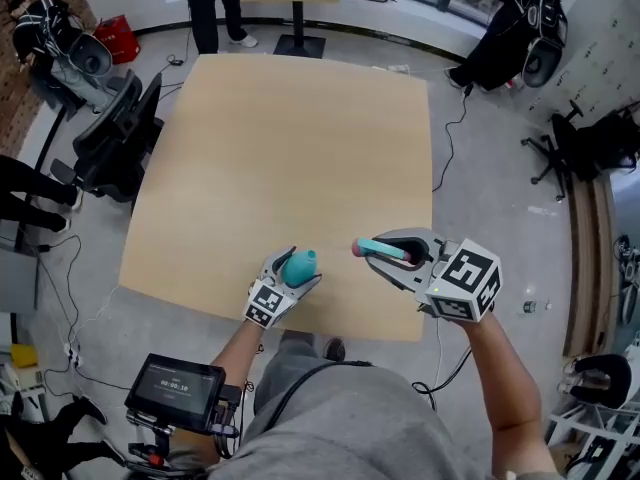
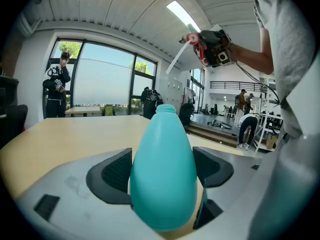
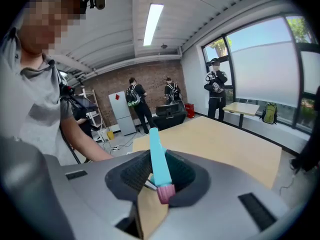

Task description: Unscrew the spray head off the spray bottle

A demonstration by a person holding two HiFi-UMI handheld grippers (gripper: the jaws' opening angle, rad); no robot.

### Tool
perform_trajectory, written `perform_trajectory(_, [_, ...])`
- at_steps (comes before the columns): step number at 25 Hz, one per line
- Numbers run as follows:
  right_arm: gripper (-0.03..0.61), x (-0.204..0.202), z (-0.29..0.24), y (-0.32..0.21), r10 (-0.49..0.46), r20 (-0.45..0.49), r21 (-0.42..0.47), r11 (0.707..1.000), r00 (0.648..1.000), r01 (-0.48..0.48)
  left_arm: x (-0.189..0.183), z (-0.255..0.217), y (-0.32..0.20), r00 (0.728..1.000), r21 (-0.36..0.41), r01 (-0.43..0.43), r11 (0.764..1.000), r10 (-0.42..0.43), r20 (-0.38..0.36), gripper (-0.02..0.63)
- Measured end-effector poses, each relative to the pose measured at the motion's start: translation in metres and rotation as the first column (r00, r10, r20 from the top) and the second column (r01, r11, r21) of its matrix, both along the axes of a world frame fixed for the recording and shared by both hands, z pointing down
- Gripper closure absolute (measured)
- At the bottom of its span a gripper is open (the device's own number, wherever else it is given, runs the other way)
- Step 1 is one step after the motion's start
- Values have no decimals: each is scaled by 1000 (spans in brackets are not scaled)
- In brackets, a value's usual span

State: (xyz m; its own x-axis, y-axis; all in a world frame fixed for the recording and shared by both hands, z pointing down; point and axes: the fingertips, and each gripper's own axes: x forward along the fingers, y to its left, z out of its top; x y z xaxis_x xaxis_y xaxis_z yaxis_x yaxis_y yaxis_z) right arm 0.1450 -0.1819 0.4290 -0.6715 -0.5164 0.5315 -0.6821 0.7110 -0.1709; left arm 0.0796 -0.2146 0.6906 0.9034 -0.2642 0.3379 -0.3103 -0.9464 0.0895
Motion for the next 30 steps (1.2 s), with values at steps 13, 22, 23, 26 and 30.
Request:
perform_trajectory(13, [483, 21, 90, -68, 154, -259, 91, 987, 954, -134, -34, 30, -20, 995, -178, 47, 983, -60, -74, 236])
perform_trajectory(22, [483, -3, 216, -64, 48, -570, 159, 986, 820, 53, -39, 31, -9, 997, -196, 21, 980, -35, -66, 236])
perform_trajectory(23, [483, -8, 225, -59, 36, -590, 159, 985, 807, 72, -39, 31, -9, 997, -199, 22, 980, -35, -62, 236])
perform_trajectory(26, [483, -25, 249, -43, -2, -628, 151, 981, 778, 125, -37, 30, -7, 998, -200, 10, 980, -21, -54, 236])
perform_trajectory(30, [483, -37, 289, -20, -70, -663, 88, 981, 745, 171, -31, 35, 5, 999, -160, -28, 987, 23, -29, 236])
